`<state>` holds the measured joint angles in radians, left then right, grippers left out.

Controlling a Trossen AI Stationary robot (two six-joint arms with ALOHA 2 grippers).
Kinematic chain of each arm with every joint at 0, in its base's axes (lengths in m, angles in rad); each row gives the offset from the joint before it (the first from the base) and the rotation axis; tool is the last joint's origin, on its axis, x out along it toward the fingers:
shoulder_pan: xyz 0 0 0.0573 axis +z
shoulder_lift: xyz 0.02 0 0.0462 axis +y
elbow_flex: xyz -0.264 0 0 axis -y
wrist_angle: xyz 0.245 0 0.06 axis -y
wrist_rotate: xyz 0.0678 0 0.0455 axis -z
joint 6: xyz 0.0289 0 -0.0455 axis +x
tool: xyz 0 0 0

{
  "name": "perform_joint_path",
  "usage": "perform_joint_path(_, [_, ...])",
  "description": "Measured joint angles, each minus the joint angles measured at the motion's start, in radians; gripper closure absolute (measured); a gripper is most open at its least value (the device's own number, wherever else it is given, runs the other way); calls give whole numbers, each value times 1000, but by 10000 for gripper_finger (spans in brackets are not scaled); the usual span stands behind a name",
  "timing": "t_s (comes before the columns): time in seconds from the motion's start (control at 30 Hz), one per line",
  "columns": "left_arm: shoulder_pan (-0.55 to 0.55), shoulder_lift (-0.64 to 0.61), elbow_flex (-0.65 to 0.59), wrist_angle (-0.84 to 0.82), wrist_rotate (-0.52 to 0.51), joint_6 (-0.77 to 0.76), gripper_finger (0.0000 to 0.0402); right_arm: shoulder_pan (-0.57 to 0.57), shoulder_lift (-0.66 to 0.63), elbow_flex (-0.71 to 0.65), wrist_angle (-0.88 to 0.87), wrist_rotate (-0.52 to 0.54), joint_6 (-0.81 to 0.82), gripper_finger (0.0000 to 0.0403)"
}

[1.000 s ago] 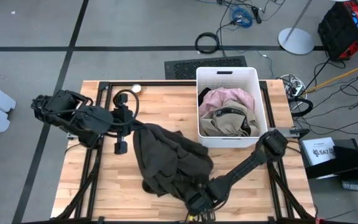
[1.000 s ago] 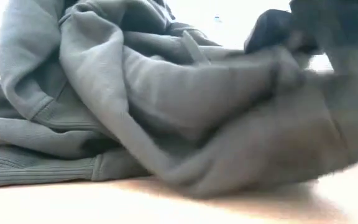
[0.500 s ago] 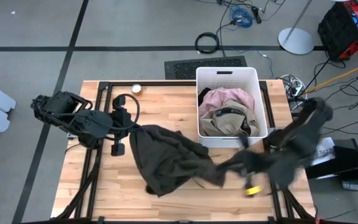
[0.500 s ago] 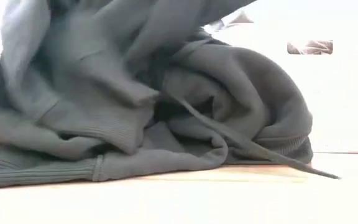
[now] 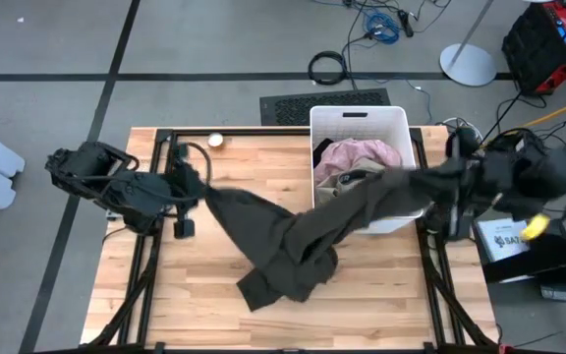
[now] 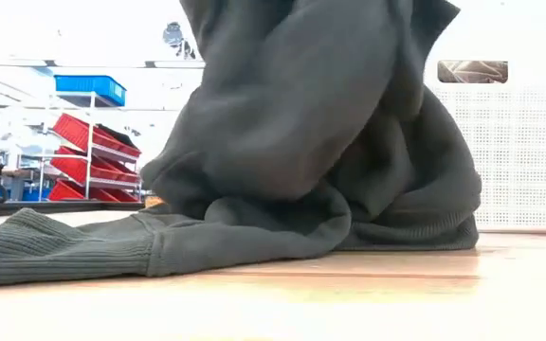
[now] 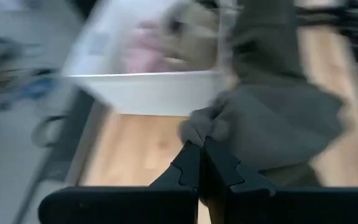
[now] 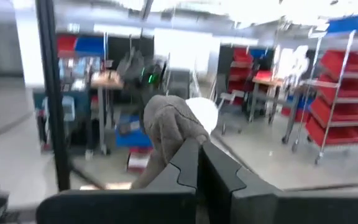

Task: Sort clothes
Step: Put the black jacket into the laundry bin

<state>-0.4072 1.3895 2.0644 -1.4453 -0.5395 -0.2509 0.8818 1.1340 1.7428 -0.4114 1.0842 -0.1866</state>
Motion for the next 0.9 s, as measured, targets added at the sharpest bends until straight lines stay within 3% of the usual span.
perform_joint_path(0.1, [1, -31, 18, -23, -228, -61, 397, -17, -10, 0, 156, -9, -132, 403])
perform_joint_path(0.27, [1, -80, 31, -1, -515, -94, 397, -25, -8, 0, 291, -66, -288, 403])
perform_joint_path(0.47, [1, -111, 31, 100, -742, -107, 397, -25, 0, 0, 321, -169, -326, 403])
perform_joint_path(0.63, [1, -109, 32, 126, -762, 27, 392, -13, 7, 0, 308, -174, -330, 403])
perform_joint_path(0.8, [1, -106, 31, 129, -761, 48, 389, -12, 2, 0, 310, -174, -326, 403])
perform_joint_path(0.9, [-6, -109, 31, 128, -565, 46, 388, 3, 4, 0, 293, -174, -326, 403])
